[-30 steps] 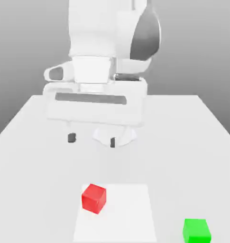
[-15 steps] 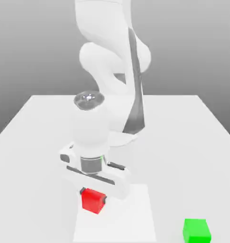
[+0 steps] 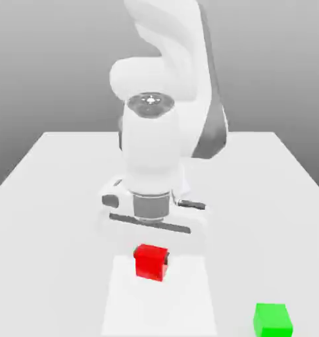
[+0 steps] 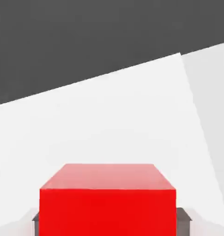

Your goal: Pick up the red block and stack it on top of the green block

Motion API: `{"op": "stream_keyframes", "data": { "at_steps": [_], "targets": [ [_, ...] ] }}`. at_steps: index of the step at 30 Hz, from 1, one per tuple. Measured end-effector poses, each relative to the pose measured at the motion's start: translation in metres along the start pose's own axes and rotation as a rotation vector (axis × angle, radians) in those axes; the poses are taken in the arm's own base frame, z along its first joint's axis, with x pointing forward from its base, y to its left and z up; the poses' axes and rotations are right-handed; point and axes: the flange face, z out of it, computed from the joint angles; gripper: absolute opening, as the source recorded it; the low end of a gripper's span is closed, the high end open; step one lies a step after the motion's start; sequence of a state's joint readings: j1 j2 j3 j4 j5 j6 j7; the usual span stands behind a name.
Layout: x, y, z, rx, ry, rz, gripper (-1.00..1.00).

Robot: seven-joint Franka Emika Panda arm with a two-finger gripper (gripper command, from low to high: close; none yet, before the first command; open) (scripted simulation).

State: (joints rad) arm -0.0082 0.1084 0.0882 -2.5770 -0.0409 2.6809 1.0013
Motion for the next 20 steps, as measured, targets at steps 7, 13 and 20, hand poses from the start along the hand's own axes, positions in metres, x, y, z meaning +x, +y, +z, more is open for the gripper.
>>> {"op": "stream_keyframes", "data": {
  "at_steps": [7, 13, 20],
  "targets": [
    [-0.083, -0.122, -0.019, 0.008, -0.003, -0.423, -1.0],
    [-0.096, -0.134, 0.037, 0.009, -0.003, -0.467, 1.0],
    [-0.095, -0.134, 0.024, 0.009, -0.003, -0.468, 1.0]
  ]
}}
